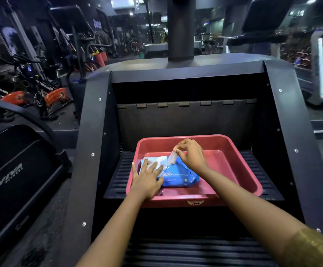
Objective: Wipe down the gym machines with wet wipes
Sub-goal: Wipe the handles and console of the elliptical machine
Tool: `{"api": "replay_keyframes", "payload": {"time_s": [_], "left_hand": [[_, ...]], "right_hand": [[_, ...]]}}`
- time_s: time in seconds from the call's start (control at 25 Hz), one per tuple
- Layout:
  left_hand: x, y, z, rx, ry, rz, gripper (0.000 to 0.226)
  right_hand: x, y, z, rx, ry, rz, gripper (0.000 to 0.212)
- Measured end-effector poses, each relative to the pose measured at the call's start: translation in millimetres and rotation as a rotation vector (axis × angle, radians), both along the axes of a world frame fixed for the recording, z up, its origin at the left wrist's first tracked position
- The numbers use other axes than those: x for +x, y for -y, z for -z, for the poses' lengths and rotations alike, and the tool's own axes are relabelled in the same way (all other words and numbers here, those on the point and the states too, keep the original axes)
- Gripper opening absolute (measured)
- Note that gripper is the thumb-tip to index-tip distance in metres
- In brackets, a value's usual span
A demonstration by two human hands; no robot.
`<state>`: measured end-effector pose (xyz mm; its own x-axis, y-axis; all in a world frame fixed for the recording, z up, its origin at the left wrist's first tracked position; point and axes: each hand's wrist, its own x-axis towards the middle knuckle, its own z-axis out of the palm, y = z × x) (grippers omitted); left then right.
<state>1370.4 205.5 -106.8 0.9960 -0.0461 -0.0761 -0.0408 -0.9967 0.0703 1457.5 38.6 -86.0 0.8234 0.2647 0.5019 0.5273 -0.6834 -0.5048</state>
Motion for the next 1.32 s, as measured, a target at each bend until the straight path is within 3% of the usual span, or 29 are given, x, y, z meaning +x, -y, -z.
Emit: {"api": "replay_keyframes", "payload": {"time_s": [0.24, 0.4, 0.6, 0.88, 1.0, 1.12, 1.32], "left_hand": [[-0.2, 0.6, 0.0, 0.016, -0.005, 0.003, 0.052], [-0.4, 1.9, -1.8, 0.028, -0.009, 0.002, 0.052], [-0.2, 1.5, -2.2, 0.023, -0.020, 0.004, 0.053], [-11.3, -0.1, -7.6, -0.113, 0.068, 0.011, 0.052], [-40.5, 2.7, -15.9, -0.182, 0.185, 0.047, 0.051], [-92.8, 1.6, -15.5, -0.349, 0.311, 0.076, 0.050], [-222.8, -3.6, 37.1, -0.532, 0.313, 0.003, 0.046]], "right_hand": [[-11.9, 4.6, -9.5, 0.528, -0.103, 0.139, 0.011], [-18.5, 13.7, -22.5, 0.576, -0.242, 0.096, 0.011], [-19.7, 25.2, -32.8, 0.633, -0.392, 0.187, 0.013], [-69.1, 48.8, -38.0, 1.000, -0.814, 0.053, 0.015], [-110.8, 50.6, -40.3, 1.020, -0.863, -0.012, 0.030], [-165.7, 47.9, -41.2, 1.001, -0.810, -0.061, 0.026], [-275.7, 34.6, 5.1, 0.733, -0.767, -0.021, 0.015]]}}
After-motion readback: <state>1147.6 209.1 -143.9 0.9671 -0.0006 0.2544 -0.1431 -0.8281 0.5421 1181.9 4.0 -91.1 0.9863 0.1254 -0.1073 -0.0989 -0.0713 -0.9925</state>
